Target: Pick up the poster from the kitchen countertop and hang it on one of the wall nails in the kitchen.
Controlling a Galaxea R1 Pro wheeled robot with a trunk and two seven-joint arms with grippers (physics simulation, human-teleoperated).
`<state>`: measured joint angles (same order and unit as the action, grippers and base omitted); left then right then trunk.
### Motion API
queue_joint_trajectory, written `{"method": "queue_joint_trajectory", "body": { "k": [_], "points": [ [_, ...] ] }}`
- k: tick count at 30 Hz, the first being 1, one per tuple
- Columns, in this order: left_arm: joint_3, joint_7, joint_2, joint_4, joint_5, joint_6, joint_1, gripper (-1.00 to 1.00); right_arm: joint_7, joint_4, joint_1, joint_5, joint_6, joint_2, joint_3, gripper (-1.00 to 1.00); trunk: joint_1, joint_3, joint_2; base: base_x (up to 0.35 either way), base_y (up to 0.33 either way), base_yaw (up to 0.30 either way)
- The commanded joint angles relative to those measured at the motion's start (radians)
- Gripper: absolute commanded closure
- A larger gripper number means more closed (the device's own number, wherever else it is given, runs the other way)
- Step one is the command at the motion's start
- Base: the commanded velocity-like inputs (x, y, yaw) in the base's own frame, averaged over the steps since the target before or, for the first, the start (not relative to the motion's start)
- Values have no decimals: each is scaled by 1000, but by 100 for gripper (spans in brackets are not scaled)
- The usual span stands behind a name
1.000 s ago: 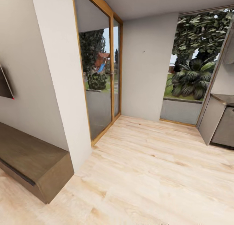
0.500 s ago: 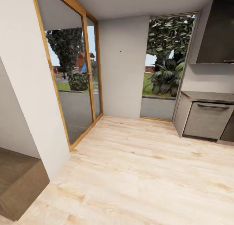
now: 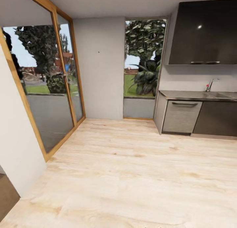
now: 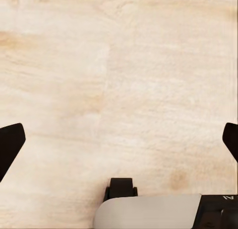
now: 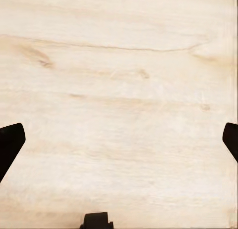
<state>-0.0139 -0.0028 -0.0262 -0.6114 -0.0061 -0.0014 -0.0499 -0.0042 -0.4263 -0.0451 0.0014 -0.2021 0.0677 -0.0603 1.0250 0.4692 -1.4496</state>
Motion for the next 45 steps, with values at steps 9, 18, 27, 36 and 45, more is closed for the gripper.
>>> {"method": "queue_joint_trajectory", "body": {
  "k": [9, 18, 27, 36, 45],
  "points": [
    [-1, 1, 0, -1, -2, 0, -1, -100, -2, 1, -1, 0, -3, 0, -1, -100, 0, 1, 0, 27, -296, -130],
    [-1, 1, 0, -1, -2, 0, -1, -100, -1, 1, -1, 0, -3, 0, -1, -100, 0, 1, 0, 204, -266, -214],
    [-1, 1, 0, -1, -2, 0, -1, -100, -1, 1, -1, 0, -3, 0, -1, -100, 0, 1, 0, 243, -250, -297],
    [-1, 1, 0, -1, -2, 0, -1, -100, -2, 1, -1, 0, -3, 0, -1, -100, 0, 1, 0, 244, -250, -288],
    [-1, 1, 0, -1, -2, 0, -1, -100, -1, 1, -1, 1, -3, 0, 0, -100, 0, 1, 0, 244, -250, -77]
  ]
}}
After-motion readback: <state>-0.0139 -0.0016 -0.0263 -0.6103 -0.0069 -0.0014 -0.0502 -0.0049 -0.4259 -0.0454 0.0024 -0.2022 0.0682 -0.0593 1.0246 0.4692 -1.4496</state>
